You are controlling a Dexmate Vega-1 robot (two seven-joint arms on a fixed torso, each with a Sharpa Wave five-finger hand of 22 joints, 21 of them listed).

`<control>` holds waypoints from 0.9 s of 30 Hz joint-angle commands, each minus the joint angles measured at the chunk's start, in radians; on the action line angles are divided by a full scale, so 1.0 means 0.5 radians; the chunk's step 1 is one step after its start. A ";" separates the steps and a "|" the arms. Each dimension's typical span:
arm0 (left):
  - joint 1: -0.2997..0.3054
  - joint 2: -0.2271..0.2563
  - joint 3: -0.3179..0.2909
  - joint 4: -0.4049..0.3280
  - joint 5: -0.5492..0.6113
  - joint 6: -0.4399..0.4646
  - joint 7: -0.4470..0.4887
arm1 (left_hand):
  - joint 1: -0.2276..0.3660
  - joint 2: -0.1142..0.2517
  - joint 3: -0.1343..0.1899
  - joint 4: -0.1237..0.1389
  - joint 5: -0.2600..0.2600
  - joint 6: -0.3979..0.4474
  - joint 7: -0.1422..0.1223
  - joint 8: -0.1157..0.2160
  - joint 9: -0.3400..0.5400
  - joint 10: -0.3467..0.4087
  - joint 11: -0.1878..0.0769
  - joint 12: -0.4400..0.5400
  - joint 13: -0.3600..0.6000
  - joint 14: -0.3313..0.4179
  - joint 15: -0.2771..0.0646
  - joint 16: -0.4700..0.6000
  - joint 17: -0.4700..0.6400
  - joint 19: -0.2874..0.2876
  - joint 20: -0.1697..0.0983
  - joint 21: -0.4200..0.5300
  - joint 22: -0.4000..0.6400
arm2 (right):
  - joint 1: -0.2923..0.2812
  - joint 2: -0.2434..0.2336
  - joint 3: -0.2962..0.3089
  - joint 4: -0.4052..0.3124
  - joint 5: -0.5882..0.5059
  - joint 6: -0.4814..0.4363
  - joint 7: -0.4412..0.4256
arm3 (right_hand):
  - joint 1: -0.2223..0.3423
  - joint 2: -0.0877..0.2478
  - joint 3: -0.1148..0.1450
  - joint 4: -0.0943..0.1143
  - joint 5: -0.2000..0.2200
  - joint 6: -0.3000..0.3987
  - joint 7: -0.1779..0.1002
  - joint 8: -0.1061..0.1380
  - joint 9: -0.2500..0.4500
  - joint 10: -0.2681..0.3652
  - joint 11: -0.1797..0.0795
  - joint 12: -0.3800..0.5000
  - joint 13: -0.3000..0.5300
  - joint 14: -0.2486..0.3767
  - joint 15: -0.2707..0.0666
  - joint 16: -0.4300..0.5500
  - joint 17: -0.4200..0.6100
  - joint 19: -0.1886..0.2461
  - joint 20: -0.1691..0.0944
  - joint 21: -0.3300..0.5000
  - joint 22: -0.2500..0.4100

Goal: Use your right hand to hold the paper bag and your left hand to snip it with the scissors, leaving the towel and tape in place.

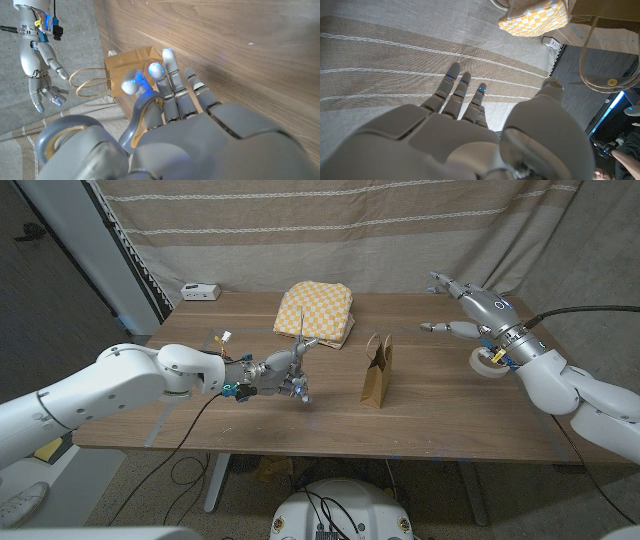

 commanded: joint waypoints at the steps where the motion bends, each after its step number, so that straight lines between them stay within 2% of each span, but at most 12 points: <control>1: -0.001 0.014 0.007 -0.032 -0.001 0.017 0.012 | 0.024 0.006 -0.029 0.010 0.012 0.141 0.144 0.666 0.004 0.014 -0.007 -0.016 -0.008 -0.005 -0.025 0.015 -0.011 -0.001 -0.008 0.011 0.003 | -0.061 -0.001 0.036 -0.020 -0.010 0.007 -0.012 | 0.009 -0.025 -0.020 0.005 0.007 -0.019 -0.007 -0.001 0.002 -0.014 -0.005 -0.004 0.001 -0.005 -0.340 -0.003 0.000 0.018 -0.002 -0.008 0.001; 17: 0.033 0.049 -0.021 -0.053 -0.007 -0.002 0.038 | 0.033 0.009 -0.028 0.016 0.025 0.149 0.146 0.667 0.005 0.017 -0.007 0.004 0.028 -0.009 -0.031 0.047 -0.003 -0.001 -0.008 0.014 0.004 | -0.114 0.045 0.026 -0.053 -0.047 -0.010 -0.018 | 0.003 -0.042 -0.041 0.015 0.009 -0.087 0.013 -0.008 0.002 -0.061 -0.005 -0.018 -0.009 -0.034 -0.342 -0.020 -0.005 -0.033 0.030 -0.062 0.002; 27: 0.043 0.067 -0.029 -0.053 -0.017 -0.005 0.028 | 0.037 0.006 -0.029 0.017 0.030 0.151 0.145 0.666 0.004 0.027 -0.011 0.006 0.030 -0.003 -0.027 0.059 -0.015 -0.003 -0.006 0.014 0.005 | -0.083 0.062 -0.071 -0.060 -0.216 -0.079 -0.117 | 0.034 -0.035 -0.047 0.014 0.018 -0.167 0.023 -0.003 0.004 -0.133 -0.008 -0.032 -0.019 -0.132 -0.344 -0.062 -0.013 -0.150 0.064 -0.149 0.007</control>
